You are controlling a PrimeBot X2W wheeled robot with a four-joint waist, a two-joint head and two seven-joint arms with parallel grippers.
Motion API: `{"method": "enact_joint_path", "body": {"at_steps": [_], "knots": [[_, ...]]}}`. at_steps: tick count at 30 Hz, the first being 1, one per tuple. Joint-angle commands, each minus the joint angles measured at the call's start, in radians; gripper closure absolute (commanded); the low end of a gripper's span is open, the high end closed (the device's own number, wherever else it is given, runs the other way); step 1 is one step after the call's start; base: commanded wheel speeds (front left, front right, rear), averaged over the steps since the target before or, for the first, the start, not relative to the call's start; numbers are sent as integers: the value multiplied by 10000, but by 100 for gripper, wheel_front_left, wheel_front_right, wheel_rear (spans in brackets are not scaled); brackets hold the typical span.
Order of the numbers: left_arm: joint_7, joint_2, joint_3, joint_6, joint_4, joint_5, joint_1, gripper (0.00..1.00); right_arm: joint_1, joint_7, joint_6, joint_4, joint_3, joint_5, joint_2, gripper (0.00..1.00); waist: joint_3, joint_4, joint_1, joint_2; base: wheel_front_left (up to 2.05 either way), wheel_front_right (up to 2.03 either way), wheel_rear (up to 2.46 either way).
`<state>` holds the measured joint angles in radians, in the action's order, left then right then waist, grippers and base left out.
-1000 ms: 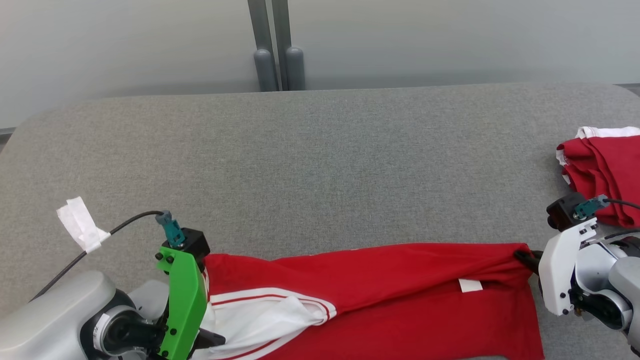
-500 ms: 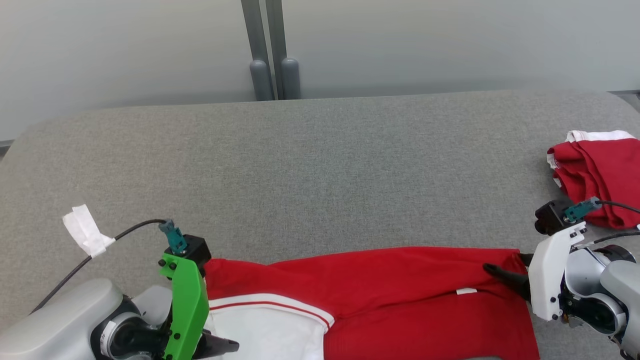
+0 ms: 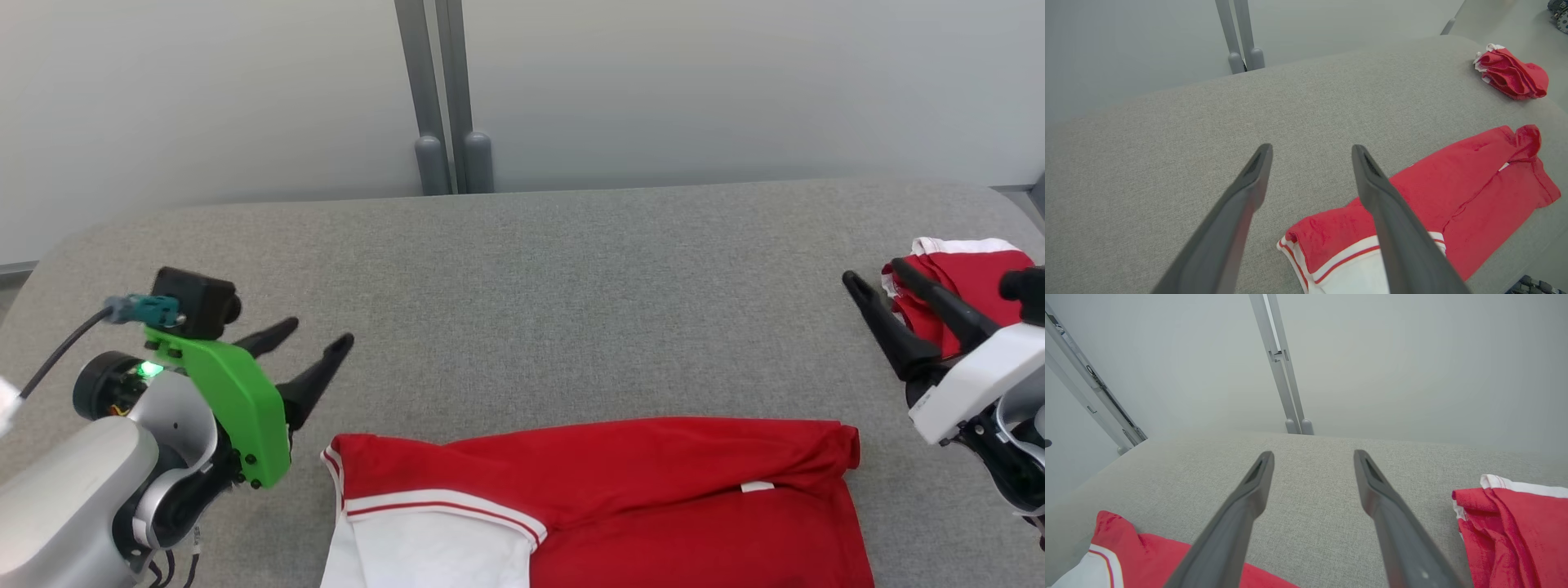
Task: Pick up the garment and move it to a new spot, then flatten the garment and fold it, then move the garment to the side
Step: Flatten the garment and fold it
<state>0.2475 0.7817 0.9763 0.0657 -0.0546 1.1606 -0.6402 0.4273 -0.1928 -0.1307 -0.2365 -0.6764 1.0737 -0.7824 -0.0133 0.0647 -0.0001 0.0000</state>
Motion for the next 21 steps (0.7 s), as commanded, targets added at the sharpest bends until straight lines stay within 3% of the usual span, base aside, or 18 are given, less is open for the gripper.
{"method": "enact_joint_path", "body": {"at_steps": [1,5,8,12,14,17,21], "knots": [[-626,44,-189,281,58,-251,339,0,-271,-288,-1,-109,338,-241,124,0,-55,30,1,0,0,0,0],[-3005,-22,-981,1094,225,-618,1120,0,-1082,-714,-1,-143,2062,-1322,776,0,-91,58,1,0,0,0,0],[-4689,-202,-1521,1820,361,-1000,1969,0,-2120,-709,-3,435,4095,-2416,1944,0,-50,55,1,0,0,0,0],[-5134,-885,-2888,2549,806,-1877,3097,0,-3614,-715,-3,1181,5849,-3575,3368,0,-11,112,1,0,0,0,0],[-5123,-1449,-3851,2634,1108,-2600,3933,0,-4141,-716,-3,1463,6353,-4102,3884,0,19,149,1,0,0,0,0],[-5122,-2272,-4970,2372,1445,-3791,5044,0,-4838,-719,-3,1671,6760,-4448,4597,0,32,182,1,0,0,0,0],[-5125,-3367,-6355,1972,1800,-5449,6173,0,-5268,-720,-3,1645,6846,-4677,4946,0,117,150,1,0,0,0,0]]}}
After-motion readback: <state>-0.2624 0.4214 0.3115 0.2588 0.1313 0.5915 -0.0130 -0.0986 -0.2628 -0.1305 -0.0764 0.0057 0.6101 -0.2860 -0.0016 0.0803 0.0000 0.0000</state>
